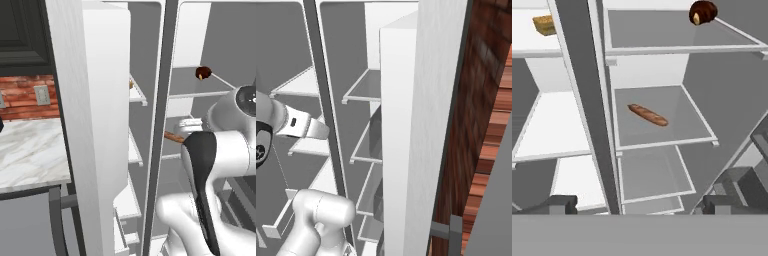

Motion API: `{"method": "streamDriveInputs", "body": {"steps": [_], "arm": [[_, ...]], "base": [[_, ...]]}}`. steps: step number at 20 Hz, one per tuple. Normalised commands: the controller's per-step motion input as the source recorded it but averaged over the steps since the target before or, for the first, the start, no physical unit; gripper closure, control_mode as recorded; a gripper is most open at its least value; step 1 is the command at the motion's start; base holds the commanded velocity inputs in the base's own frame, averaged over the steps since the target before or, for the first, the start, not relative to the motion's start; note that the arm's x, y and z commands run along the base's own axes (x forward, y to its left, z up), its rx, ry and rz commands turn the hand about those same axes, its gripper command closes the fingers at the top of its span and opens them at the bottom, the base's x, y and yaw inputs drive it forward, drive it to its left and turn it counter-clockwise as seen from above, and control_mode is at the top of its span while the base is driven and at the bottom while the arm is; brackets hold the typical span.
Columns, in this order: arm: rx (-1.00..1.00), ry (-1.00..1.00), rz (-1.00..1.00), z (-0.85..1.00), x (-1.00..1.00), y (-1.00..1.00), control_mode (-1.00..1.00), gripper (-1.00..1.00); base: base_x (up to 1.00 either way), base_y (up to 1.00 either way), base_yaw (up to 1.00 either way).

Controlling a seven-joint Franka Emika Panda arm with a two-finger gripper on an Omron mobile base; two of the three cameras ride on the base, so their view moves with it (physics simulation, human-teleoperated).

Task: Pick up the frozen steak from the freezer, place it on any shelf in the fridge, and close the fridge and freezer doors when done.

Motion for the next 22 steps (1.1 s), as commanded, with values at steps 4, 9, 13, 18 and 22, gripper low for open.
{"method": "streamDriveInputs", "body": {"steps": [4, 9, 13, 18, 22], "arm": [[0.03, 0.23, 0.19, 0.20, -0.04, -0.10, -1.00, -1.00], [0.01, 0.15, 0.02, 0.05, 0.00, -0.08, -1.00, -1.00], [0.00, 0.00, 0.00, 0.00, 0.00, 0.00, -1.00, -1.00], [0.00, 0.01, 0.00, 0.00, -0.04, 0.00, 1.00, -1.00], [0.00, 0.00, 0.00, 0.00, 0.00, 0.00, 1.00, -1.00]], "base": [[0.00, 0.00, 0.00], [0.00, 0.00, 0.00], [0.00, 0.00, 0.00], [-0.06, 0.00, 0.00], [-0.44, 0.00, 0.00]]}}
